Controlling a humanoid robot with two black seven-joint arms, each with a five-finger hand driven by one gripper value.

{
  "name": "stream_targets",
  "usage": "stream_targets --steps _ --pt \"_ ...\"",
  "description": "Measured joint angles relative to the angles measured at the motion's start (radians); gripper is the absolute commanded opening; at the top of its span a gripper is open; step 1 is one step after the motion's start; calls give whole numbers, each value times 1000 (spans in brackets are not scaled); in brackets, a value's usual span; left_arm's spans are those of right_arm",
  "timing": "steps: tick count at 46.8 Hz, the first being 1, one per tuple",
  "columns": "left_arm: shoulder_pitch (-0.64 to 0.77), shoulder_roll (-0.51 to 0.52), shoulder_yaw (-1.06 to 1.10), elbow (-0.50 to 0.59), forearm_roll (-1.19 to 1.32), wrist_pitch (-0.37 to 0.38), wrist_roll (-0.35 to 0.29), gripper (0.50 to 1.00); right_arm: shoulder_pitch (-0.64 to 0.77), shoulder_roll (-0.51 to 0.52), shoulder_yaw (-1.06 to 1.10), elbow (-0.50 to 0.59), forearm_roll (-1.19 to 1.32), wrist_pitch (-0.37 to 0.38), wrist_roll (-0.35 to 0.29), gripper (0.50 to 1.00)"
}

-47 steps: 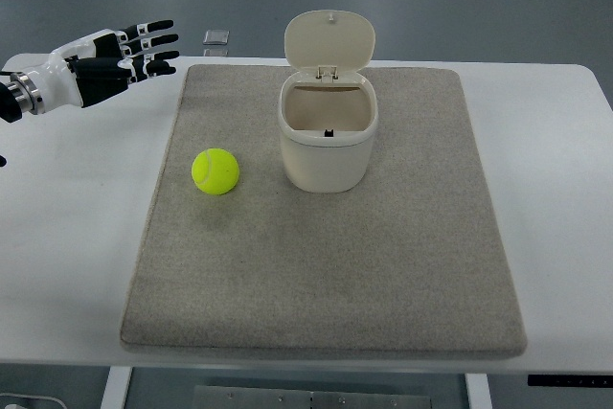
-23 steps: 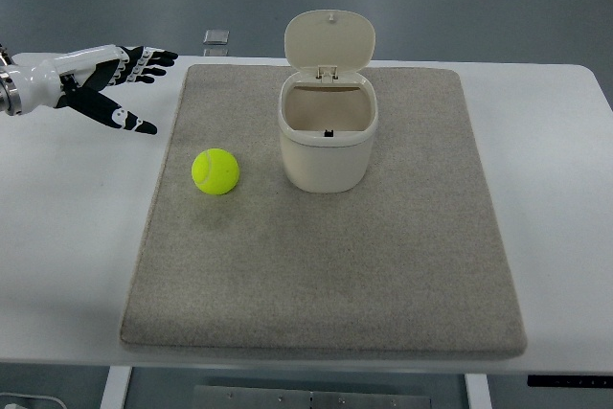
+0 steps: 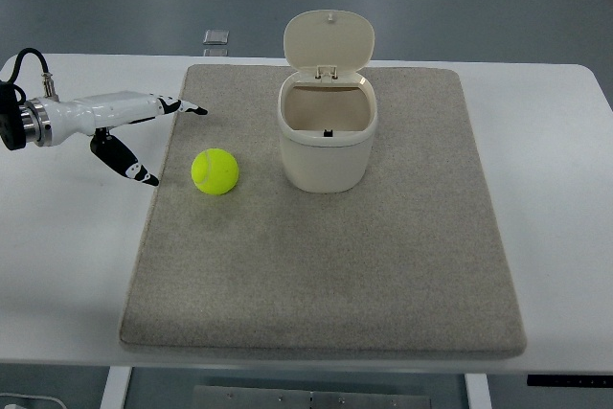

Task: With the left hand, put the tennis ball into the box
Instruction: 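Close the left hand fingers around the tennis ball and grip it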

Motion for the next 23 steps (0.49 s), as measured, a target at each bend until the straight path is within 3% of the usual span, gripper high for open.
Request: stream_targets --steps 23 --pt "-9 -110 0 -5 309 5 1 996 0 0 0 0 0 0 0 938"
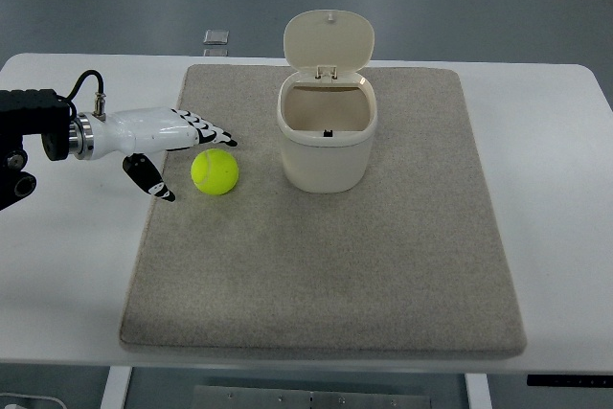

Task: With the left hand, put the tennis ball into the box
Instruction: 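Close the left hand fingers around the tennis ball and grip it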

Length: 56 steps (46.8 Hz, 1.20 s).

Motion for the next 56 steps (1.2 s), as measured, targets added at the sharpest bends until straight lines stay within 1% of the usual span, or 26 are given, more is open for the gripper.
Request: stream_targets --steps 10,20,23,25,34,37,39,40,44,56 --pt "-8 -34 1 5 50 1 1 977 0 0 0 0 0 0 0 938" --pt "-10 -43 1 16 111 1 1 823 0 0 1 0 0 0 0 938" --pt "-10 -49 1 17 115 1 3 808 0 0 0 0 0 0 0 938" --pt "-10 -51 1 17 115 1 3 780 0 0 0 0 0 0 0 938" --pt "-10 -53 1 17 115 3 3 771 0 0 0 0 0 0 0 938" --pt "-10 -53 1 18 115 5 3 716 0 0 0 0 0 0 0 938" --pt "-10 -53 1 18 115 11 3 690 0 0 0 0 0 0 0 938" --pt "-10 -53 1 18 115 16 3 662 0 0 0 0 0 0 0 938" --pt "-10 -53 1 19 116 37 3 502 0 0 0 0 0 0 0 938" --pt "-19 -40 2 15 119 43 1 500 0 0 0 0 0 0 0 938"
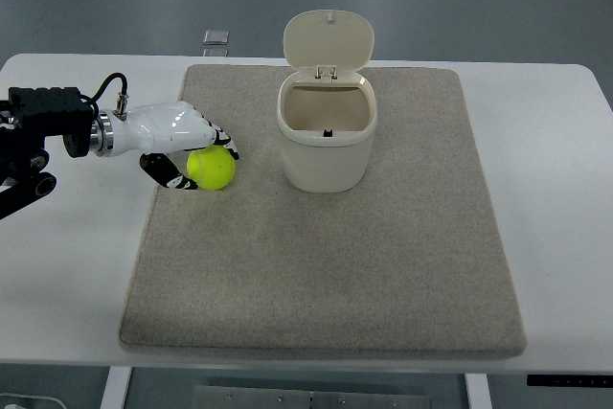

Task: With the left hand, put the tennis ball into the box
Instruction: 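Close the left hand fingers around the tennis ball and grip it, then lift the ball with the left hand and carry it over the bin opening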

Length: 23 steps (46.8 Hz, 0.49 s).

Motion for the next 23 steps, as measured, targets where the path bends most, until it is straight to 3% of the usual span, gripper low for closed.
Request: stream_targets --steps 8,16,23 --pt "-11 45 0 -28 51 24 -2 500 0 0 0 0 0 0 0 938" --pt "-14 136 -1 -123 151 223 -3 500 0 0 0 0 0 0 0 938" --pt "-30 181 -1 -164 220 351 -38 500 0 0 1 0 0 0 0 938"
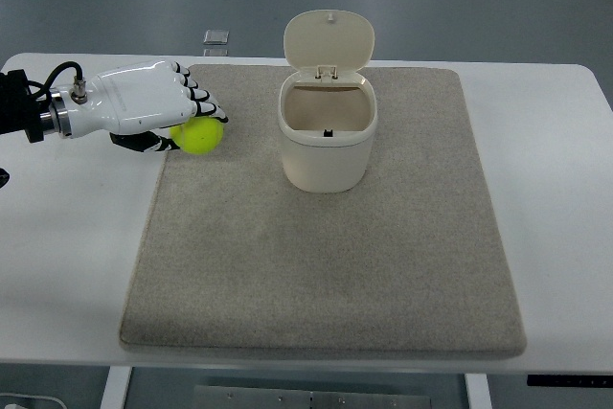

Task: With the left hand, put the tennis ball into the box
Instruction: 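Lift the ball with the left hand and carry it over the bin opening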

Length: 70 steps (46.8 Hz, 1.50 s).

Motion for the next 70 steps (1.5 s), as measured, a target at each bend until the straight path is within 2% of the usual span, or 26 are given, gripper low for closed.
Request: stream_targets --steps 9,14,29,37,49,66,70 --pt "-55 7 -1 -12 109 126 -18 500 0 0 0 0 0 0 0 938" --pt "-99 -3 -2 -21 129 155 -17 500 0 0 0 0 0 0 0 938" --pt "-169 -111 -2 -20 130 145 -15 500 0 0 0 0 0 0 0 938" --pt "-177 -190 -2 5 128 91 -10 500 0 0 0 0 0 0 0 938" --pt "-177 -293 -2 89 114 68 -8 500 0 0 0 0 0 0 0 938" --pt "-161 -366 0 173 116 67 -10 500 0 0 0 0 0 0 0 938" --pt "-160 -371 0 177 114 67 -10 538 0 0 0 0 0 0 0 938"
